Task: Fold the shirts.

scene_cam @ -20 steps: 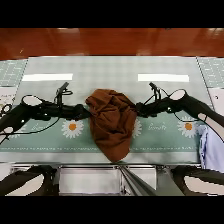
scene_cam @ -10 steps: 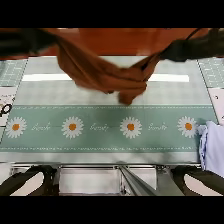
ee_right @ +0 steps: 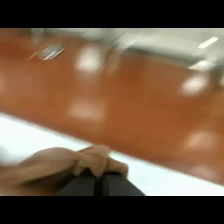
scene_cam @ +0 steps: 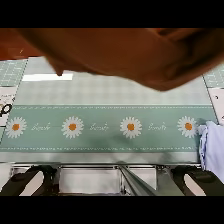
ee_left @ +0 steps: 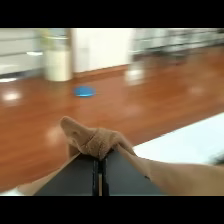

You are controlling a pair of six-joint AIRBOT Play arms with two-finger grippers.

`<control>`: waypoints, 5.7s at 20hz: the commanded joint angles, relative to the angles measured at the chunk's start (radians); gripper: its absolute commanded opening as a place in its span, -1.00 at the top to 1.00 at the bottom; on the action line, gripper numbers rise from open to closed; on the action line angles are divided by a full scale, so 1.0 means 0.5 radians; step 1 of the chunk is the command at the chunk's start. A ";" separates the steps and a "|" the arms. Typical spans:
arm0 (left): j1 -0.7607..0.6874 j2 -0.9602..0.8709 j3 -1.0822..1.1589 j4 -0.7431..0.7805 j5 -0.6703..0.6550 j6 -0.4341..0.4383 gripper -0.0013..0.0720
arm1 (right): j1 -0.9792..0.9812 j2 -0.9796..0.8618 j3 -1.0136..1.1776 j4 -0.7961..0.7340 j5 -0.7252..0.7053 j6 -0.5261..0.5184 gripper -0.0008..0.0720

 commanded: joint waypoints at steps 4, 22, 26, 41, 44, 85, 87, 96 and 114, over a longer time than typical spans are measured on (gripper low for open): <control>0.007 0.493 -0.533 0.556 -0.285 -0.226 0.91 | -0.002 0.262 0.028 -0.430 0.256 0.171 0.91; 0.008 -0.321 -2.632 0.548 1.176 -0.273 0.91 | -0.002 -1.390 -0.838 0.249 -0.674 0.182 0.87; 0.048 -0.677 -2.267 0.652 0.901 -0.272 -0.41 | -0.059 -1.557 -0.832 0.293 -0.652 0.312 -0.16; 1.032 -0.649 -2.872 0.000 0.040 0.159 -0.41 | -1.038 -0.661 -2.642 0.878 -0.349 -0.410 -0.16; 1.013 -0.687 -2.902 -0.026 0.140 0.158 -0.41 | -1.038 -0.625 -2.811 0.874 -0.375 -0.451 -0.16; 0.668 -0.022 -1.448 -1.000 0.575 0.395 0.91 | -0.577 -0.853 -0.600 1.177 -0.203 -0.122 0.91; 0.673 0.059 -1.117 -0.969 0.633 0.396 0.91 | -0.578 -0.838 -0.182 1.150 -0.131 -0.089 0.91; 0.800 0.557 -0.511 0.124 0.582 0.020 0.92 | -0.578 -0.172 0.211 0.495 0.033 -0.117 0.91; 0.091 0.617 -1.455 0.867 0.076 -0.436 0.91 | -0.577 0.370 -1.263 0.502 0.012 -0.008 0.91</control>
